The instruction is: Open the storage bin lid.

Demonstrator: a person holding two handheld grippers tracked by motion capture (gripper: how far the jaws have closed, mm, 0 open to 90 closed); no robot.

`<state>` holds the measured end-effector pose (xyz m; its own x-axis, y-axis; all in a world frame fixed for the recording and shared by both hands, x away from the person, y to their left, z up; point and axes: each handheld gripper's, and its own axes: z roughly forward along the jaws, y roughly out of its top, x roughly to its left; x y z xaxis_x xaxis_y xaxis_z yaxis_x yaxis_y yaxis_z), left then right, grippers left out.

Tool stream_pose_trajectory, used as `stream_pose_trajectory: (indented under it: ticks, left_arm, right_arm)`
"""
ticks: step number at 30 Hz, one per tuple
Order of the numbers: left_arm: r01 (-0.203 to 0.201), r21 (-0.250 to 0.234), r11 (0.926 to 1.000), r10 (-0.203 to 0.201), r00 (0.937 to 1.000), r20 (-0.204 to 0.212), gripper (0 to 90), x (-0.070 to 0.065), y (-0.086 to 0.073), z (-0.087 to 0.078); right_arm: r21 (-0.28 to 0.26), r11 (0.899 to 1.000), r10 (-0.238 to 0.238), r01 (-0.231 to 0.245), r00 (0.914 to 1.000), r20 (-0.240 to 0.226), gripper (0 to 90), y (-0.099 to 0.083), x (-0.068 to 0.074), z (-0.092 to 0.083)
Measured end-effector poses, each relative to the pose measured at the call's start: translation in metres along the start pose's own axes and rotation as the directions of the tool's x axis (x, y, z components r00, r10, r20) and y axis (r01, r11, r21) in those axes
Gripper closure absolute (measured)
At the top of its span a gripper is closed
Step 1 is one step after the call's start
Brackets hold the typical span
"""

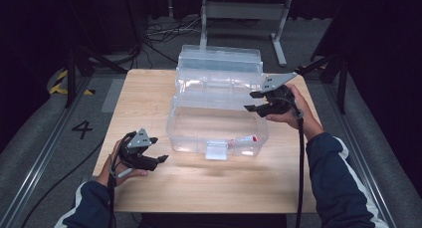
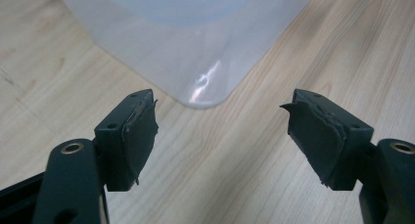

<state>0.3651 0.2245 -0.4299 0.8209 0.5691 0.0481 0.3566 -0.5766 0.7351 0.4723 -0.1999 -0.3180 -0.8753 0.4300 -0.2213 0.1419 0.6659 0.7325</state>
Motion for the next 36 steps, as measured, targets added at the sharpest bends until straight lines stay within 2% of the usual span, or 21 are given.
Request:
stream_pose_trajectory:
  ticks: [2, 3, 5, 8, 13, 14, 16, 17, 18, 20, 21, 24, 32, 33, 35, 36]
  left_arm:
    - [-0.012, -0.003, 0.9999, 0.012, 0.9999, -0.006, 26.9, -0.001, 0.004, -0.002]
    - [-0.032, -0.004, 0.9995, 0.032, 0.9994, -0.010, 27.1, -0.003, 0.011, -0.004]
    - [-0.039, -0.004, 0.9992, 0.039, 0.9992, -0.010, 27.2, -0.003, 0.013, -0.005]
    - [-0.048, -0.021, 0.9987, 0.048, 0.9988, 0.013, 26.9, -0.004, 0.022, -0.007]
    - [-0.085, -0.025, 0.9961, 0.085, 0.9955, 0.041, 26.6, -0.008, 0.042, -0.003]
    - [-0.085, -0.025, 0.9961, 0.085, 0.9955, 0.041, 26.6, -0.008, 0.042, -0.003]
    - [-0.110, -0.028, 0.9936, 0.111, 0.9933, 0.034, 24.6, -0.010, 0.049, 0.000]
    - [-0.111, -0.030, 0.9934, 0.112, 0.9933, 0.030, 27.0, -0.009, 0.051, -0.001]
    - [-0.110, -0.036, 0.9933, 0.112, 0.9925, 0.049, 27.0, -0.008, 0.053, -0.001]
    - [-0.113, -0.041, 0.9927, 0.115, 0.9926, 0.039, 29.3, -0.008, 0.057, 0.001]
    - [-0.117, -0.044, 0.9922, 0.119, 0.9918, 0.047, 30.2, -0.008, 0.059, 0.002]
    - [-0.137, -0.026, 0.9902, 0.138, 0.9883, 0.065, 31.4, -0.008, 0.066, 0.011]
    - [-0.168, 0.035, 0.9852, 0.163, 0.9803, 0.112, 39.3, -0.007, 0.075, 0.033]
    - [-0.177, 0.049, 0.9830, 0.170, 0.9780, 0.121, 42.9, -0.006, 0.076, 0.035]
    - [-0.218, 0.086, 0.9722, 0.205, 0.9688, 0.139, 48.8, -0.007, 0.080, 0.040]
    - [-0.218, 0.086, 0.9722, 0.205, 0.9688, 0.139, 51.7, -0.007, 0.080, 0.040]
  right_arm:
    - [-0.014, 1.000, 0.004, -0.004, 0.9997, 0.023, 48.2, 0.003, -0.004, -0.003]
    - [-0.019, 1.000, 0.011, -0.010, 0.9996, 0.026, 48.2, 0.004, -0.005, -0.004]
    - [-0.022, 1.000, 0.009, -0.008, 0.9994, 0.032, 48.1, 0.006, -0.007, -0.006]
    - [-0.039, 0.999, 0.010, -0.008, 0.9973, 0.073, 48.0, 0.013, -0.014, -0.011]
    - [-0.041, 0.999, 0.024, -0.021, 0.9955, 0.092, 48.1, 0.020, -0.024, -0.012]
    - [-0.041, 0.999, 0.024, -0.021, 0.9955, 0.092, 48.1, 0.020, -0.024, -0.012]
    - [-0.040, 0.999, 0.034, -0.031, 0.9948, 0.096, 48.2, 0.023, -0.029, -0.011]
    - [-0.029, 0.999, 0.043, -0.040, 0.9935, 0.105, 48.2, 0.025, -0.034, -0.008]
    - [-0.029, 0.999, 0.043, -0.040, 0.9935, 0.105, 48.2, 0.025, -0.034, -0.008]
    - [-0.024, 0.999, 0.047, -0.044, 0.9922, 0.116, 48.2, 0.025, -0.040, -0.003]
    - [-0.017, 0.998, 0.066, -0.065, 0.9915, 0.112, 48.0, 0.025, -0.044, 0.002]
    - [-0.006, 0.997, 0.079, -0.079, 0.9908, 0.110, 48.1, 0.025, -0.049, 0.009]
    - [0.073, 0.992, 0.097, -0.106, 0.9890, 0.112, 49.7, 0.028, -0.060, 0.036]
    - [0.082, 0.991, 0.098, -0.106, 0.9906, 0.096, 51.0, 0.029, -0.060, 0.040]
    - [0.095, 0.990, 0.092, -0.101, 0.9912, 0.095, 52.6, 0.030, -0.060, 0.045]
    - [0.095, 0.990, 0.092, -0.101, 0.9912, 0.095, 52.6, 0.030, -0.060, 0.045]
